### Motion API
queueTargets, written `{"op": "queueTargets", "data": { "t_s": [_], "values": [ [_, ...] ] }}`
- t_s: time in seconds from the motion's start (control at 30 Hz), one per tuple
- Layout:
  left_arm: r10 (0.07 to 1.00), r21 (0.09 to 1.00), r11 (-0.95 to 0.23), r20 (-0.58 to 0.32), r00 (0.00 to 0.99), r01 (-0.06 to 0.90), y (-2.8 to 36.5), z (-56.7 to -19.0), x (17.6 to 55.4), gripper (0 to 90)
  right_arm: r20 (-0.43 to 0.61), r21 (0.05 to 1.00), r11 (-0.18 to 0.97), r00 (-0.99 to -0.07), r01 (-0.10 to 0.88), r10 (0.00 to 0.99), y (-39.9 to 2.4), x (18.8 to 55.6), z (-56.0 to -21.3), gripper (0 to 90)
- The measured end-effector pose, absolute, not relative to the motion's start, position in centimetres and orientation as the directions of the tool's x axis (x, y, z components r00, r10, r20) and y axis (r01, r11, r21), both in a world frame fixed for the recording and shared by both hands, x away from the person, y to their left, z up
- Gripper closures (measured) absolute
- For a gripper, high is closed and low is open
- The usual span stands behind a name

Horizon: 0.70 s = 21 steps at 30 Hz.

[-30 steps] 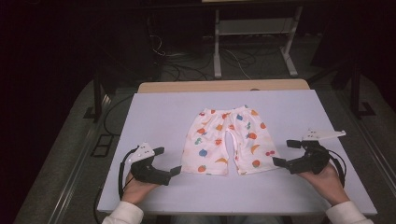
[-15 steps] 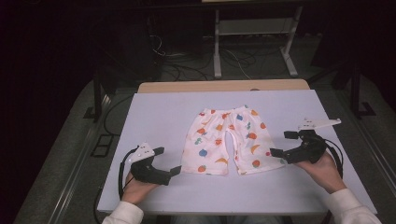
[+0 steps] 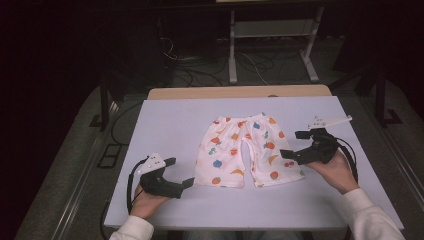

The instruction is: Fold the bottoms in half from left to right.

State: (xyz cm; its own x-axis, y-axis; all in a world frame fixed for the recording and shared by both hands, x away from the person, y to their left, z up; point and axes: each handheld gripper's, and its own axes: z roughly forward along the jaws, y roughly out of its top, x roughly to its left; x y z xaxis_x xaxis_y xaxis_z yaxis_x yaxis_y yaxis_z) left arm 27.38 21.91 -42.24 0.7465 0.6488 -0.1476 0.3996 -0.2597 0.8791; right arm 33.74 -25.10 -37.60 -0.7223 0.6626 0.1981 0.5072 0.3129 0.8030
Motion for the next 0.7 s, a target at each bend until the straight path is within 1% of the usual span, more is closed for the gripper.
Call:
{"op": "queueTargets", "data": {
  "t_s": [0.7],
  "values": [
    [0.648,0.878,-0.257,-0.154,0.746,0.404,22.0,-42.3,27.5,0.0,0.204,0.797,0.337,-0.749,0.501,0.63,-22.8,37.1,-37.2,0.0]
  ]
}}
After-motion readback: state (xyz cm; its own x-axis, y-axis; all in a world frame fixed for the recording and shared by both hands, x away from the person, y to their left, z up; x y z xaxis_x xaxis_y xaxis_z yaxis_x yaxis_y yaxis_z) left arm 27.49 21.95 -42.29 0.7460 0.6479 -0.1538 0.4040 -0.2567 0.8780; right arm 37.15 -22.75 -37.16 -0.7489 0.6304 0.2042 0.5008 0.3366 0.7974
